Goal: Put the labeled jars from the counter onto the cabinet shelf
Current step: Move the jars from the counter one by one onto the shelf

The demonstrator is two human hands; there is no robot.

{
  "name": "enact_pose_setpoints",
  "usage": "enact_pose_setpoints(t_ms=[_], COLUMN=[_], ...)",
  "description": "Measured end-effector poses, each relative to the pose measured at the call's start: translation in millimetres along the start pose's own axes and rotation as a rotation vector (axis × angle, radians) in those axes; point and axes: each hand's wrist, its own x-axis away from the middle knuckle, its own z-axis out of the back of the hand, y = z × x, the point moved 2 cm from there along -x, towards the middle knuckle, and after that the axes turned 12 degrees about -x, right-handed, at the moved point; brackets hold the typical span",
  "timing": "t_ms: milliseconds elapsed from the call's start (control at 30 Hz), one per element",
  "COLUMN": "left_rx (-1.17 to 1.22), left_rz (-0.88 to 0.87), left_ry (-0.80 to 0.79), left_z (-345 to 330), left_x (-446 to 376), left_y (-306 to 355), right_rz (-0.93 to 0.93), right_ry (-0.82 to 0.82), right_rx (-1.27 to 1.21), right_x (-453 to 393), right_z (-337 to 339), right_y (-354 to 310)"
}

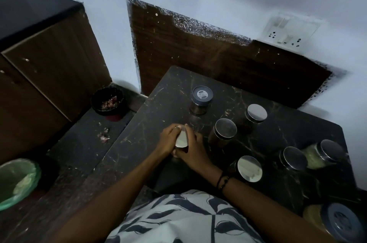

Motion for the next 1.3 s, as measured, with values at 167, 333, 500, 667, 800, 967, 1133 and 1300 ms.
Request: enact_pose_setpoints(t_ms=[167,333,500,667,800,967,1133,1300], left_rx=[0.049,0.277,0.341,0.45,0.487,0.5,0.508,0.523], left_rz=[0.068,0.142,0.112,0.078,0.089,0.113,0.002,-0.235], left_ry=[0.024,0.159,0.162,0.128,0.104,0.111,0.155,0.211], left_z=[-1.6,6.0,18.0,18.9,14.8,12.0,24.9,61.0], left_x=[0.0,4.6,6.9,6.9,6.9,8.9,-7.6,-37.0], left_y=[-10.3,-5.0,0.5,19.7,33.4,39.3,81.0,184.2], right_rz=[-0.075,-0.062,-0.047,-0.168,-0.201,-0.22,-0.1,0.208], right_ry=[0.053,0.059,0.13,0.08,0.092,0.168,0.221,0.178], right_rx=[-0.062,-0.436,-0.654,-0.847,-0.87,-0.869,-0.837,-0.871], right_x=[-0.1,-2.1,-19.1,-35.7,-34.3,-26.5,-37.9,-64.0], right_z=[5.7,13.6,32.5,55.1,60.7,58.4,75.4,122.8], right_y=[0.8,4.3,-3.5,-11.9,-17.3,-22.5,-57.1,-137.0])
